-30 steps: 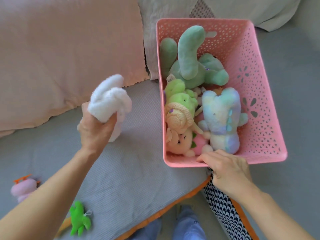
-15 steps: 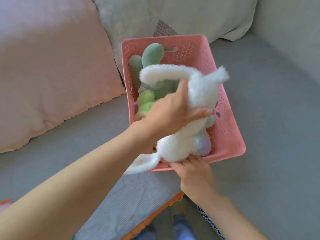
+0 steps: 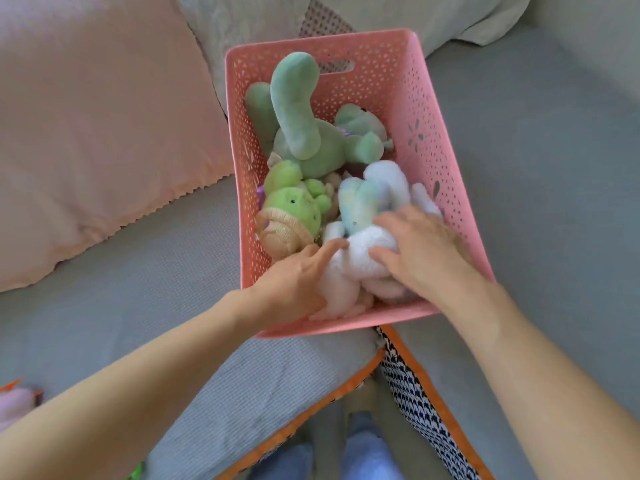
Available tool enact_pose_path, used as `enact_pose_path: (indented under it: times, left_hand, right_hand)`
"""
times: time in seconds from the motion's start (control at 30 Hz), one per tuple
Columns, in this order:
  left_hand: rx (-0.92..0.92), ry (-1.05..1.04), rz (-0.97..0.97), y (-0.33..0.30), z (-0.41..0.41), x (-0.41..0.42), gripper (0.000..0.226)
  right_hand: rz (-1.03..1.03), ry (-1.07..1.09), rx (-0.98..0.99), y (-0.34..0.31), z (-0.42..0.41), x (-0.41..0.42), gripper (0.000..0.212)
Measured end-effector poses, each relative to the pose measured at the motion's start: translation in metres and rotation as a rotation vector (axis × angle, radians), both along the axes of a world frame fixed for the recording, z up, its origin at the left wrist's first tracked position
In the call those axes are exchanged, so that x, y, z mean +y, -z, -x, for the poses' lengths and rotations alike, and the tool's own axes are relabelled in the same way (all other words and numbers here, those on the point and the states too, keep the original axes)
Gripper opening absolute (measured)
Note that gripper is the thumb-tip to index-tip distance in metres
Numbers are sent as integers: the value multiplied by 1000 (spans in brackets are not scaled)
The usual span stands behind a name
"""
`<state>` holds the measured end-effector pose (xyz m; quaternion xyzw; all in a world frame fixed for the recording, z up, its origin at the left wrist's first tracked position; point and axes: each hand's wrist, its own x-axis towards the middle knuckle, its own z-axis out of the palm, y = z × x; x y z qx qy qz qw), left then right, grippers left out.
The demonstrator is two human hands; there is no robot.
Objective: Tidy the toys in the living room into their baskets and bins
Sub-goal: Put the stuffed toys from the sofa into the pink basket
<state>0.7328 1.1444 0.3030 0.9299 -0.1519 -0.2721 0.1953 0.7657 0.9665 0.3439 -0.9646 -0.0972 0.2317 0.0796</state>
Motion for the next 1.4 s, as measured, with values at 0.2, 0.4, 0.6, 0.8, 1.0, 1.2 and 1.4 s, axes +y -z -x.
enact_pose_path:
  times: [0.2,0.4,0.6,0.8,1.0,1.2,1.4]
  left_hand:
    - [-29,14,9,-3,-8,3,46]
    - [97,329,-334,29,-18,-24,36]
    - [63,162,-328,11,-24,-33,35]
    - [-778,-416,274,-23,48,43,37]
    - [-643,-1025,251,18,141,129,34]
    - [-322,-1443,92,66,230,180,33]
    - [71,-1419,-64,94,287,210,74]
  right_hand:
    - [134,-59,269,16,18,8,33]
    - [233,-74,302,58,-10,27,36]
    - [280,-71,253,44,-2,28,40]
    - [51,-146,-354,13,51,50,53]
    - [-80,-317,-302,32,103,124,70]
    - [-145,-322,-419,47,107,153,22]
    - [-337,-348,-373,39,115,203,14]
